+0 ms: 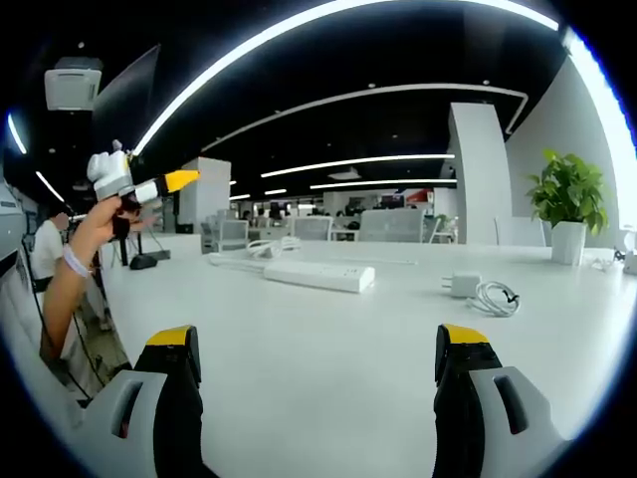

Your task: Straighten the power strip on the desk, plug the charger into it

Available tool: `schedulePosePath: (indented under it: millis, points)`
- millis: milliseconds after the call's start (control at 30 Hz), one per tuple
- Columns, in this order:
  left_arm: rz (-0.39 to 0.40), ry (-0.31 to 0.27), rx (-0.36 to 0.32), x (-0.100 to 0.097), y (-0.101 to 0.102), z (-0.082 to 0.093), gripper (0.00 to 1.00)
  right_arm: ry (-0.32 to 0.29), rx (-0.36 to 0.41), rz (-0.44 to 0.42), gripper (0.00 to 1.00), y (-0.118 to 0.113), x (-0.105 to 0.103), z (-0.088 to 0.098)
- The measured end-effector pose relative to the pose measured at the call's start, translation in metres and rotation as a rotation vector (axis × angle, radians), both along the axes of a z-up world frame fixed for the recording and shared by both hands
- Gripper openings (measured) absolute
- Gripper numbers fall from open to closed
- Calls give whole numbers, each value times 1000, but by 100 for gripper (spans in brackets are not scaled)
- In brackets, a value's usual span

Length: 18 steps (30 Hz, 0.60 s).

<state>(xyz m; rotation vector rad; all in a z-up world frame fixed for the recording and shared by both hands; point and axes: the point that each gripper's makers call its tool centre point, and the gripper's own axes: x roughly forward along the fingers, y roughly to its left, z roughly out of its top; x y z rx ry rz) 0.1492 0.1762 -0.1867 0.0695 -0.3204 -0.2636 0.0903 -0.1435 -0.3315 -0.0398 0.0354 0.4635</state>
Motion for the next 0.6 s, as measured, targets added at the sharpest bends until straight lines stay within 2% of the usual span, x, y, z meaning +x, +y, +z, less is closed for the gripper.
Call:
schedulePosePath:
  millis: [333, 600]
  points:
    - [75, 58, -54, -12, 24, -41, 98, 2, 4, -1, 98, 0, 2, -3]
    - [108, 70, -71, -25, 31, -61, 99, 6, 0, -5, 98, -1, 3, -5]
